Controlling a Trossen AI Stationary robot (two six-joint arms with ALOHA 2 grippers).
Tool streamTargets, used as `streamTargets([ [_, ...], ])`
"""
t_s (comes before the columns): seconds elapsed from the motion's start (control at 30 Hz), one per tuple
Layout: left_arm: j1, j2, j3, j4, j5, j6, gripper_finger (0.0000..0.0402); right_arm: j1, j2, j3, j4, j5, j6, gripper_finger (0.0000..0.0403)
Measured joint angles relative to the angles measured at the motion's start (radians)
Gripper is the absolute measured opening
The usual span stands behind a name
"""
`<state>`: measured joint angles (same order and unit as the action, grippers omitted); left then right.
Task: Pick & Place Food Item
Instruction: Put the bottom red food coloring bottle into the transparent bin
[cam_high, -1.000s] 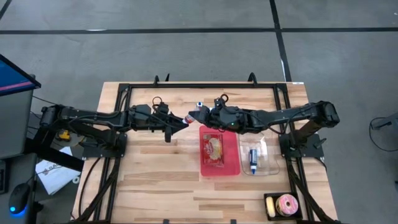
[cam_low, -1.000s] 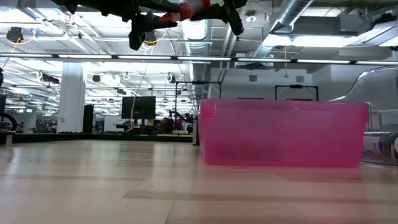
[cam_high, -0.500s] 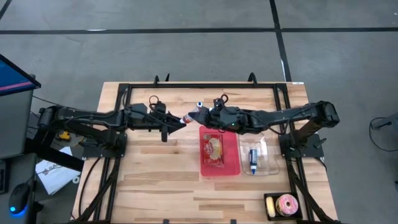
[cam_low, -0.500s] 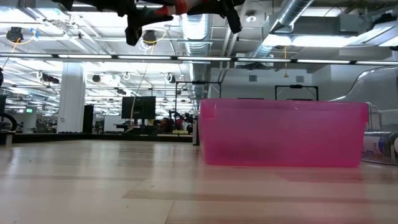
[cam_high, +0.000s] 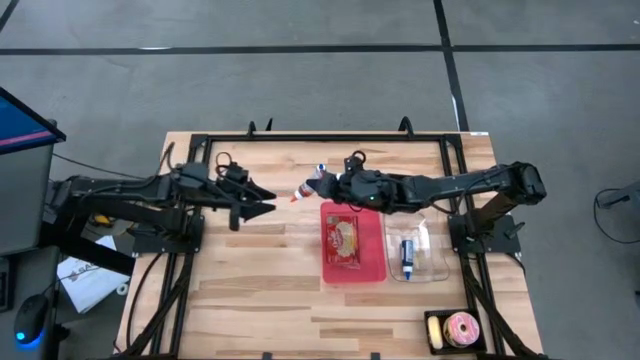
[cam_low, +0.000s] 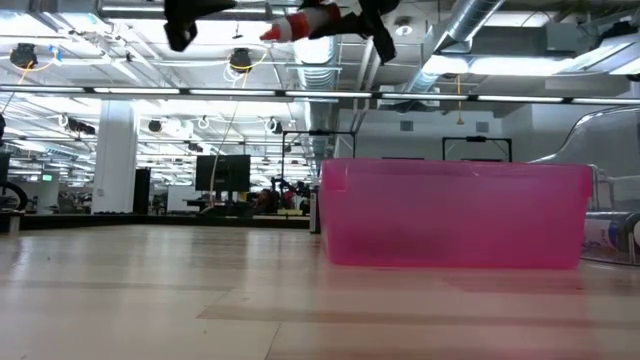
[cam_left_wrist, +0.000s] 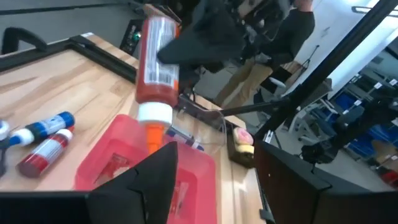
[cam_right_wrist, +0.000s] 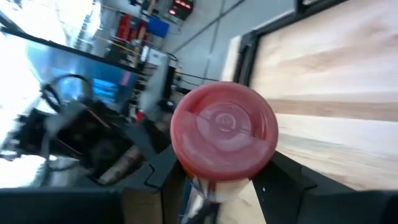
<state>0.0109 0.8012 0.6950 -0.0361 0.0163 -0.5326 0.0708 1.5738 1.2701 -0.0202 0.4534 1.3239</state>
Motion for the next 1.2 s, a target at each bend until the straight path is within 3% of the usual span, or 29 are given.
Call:
streamTargets([
  [0.23,0.0,-0.115,-0.001,-0.128,-0.008,0.002,0.0191,0.038,0.0,0.0,-0.26,-0.017,0.05,0.0148],
  [0.47,0.0,-0.176,-0.001,-0.196,-0.009,0.003,0.0179,0.176,-0.01,0.0,-0.584,-0.037,0.219,0.0144],
  [0.9,0.001,-0.165,-0.001,-0.218,-0.047,0.058,0.0178,0.593,-0.177,0.0,-1.294,0.01,0.907,0.0144],
  [1.0,0.001,-0.152,-0.001,-0.209,-0.058,0.064,0.0178,0.614,-0.2,0.0,-1.402,-0.046,0.917,0.0144],
  [1.2,0.001,-0.122,-0.001,-0.201,-0.07,0.084,0.0178,0.564,-0.195,-0.002,-1.553,-0.052,0.85,0.0145],
])
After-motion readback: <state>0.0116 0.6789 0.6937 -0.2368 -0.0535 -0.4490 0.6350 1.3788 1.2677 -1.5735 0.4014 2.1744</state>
